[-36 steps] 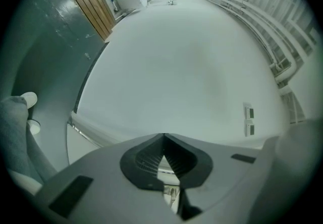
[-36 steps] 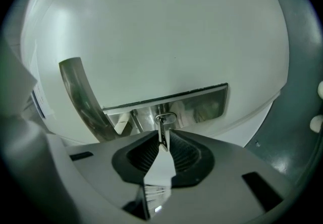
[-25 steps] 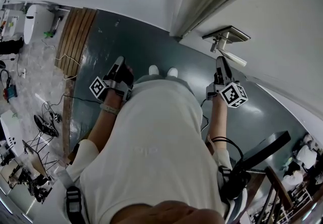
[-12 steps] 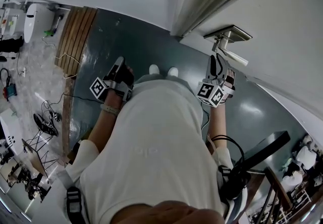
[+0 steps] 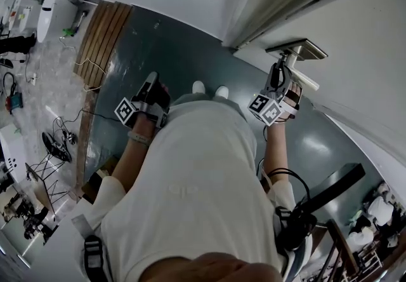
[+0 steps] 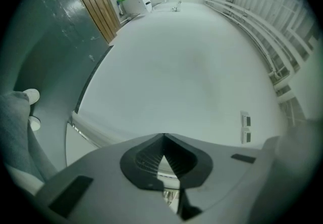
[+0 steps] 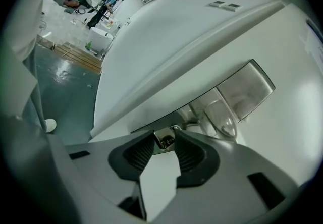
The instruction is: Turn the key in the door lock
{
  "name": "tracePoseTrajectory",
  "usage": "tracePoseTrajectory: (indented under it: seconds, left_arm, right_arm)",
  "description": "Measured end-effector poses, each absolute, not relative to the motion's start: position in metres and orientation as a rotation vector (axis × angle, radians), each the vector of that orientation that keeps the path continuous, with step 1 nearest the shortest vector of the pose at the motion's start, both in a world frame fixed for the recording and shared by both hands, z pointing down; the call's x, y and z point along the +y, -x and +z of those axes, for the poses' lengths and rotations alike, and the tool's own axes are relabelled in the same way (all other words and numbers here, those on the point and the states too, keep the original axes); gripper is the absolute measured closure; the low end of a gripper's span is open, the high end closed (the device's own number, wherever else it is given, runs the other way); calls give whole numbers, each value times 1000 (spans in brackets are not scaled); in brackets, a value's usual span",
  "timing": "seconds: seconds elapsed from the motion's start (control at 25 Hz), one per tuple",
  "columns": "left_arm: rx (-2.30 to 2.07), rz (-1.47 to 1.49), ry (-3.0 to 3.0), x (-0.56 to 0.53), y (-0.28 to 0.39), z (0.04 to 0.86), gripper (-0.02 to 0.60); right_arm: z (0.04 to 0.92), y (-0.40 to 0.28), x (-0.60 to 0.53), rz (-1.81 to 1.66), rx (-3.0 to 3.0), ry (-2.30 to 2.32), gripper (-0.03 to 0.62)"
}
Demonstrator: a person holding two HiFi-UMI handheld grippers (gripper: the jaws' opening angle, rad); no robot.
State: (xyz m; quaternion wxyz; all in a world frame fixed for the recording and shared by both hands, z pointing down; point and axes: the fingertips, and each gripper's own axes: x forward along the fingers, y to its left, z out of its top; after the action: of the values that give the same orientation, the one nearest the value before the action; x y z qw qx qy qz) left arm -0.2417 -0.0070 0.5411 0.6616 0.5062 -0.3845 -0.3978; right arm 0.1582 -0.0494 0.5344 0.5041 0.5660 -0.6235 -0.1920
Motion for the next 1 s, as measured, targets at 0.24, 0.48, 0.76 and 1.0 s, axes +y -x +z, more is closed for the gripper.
tracePoseTrajectory:
  seconds: [0.24, 0.48, 0.76, 1.0]
  left_arm:
    - [-876, -903, -1144, -8, 244, 542, 574]
    - [-870, -895, -1144, -9, 238, 544, 574]
    - [-863, -887, -1145, -8, 237, 540, 574]
    - [-864, -885, -1144, -8, 236, 543, 574]
  right_arm:
    - [535, -159, -55, -498, -1412, -1389, 488]
    - [535, -161, -57, -506, -1392, -1425, 490]
    - [526, -160, -56, -303, -1570, -1607, 488]
    - [525, -167, -58, 165, -1870, -1872, 516]
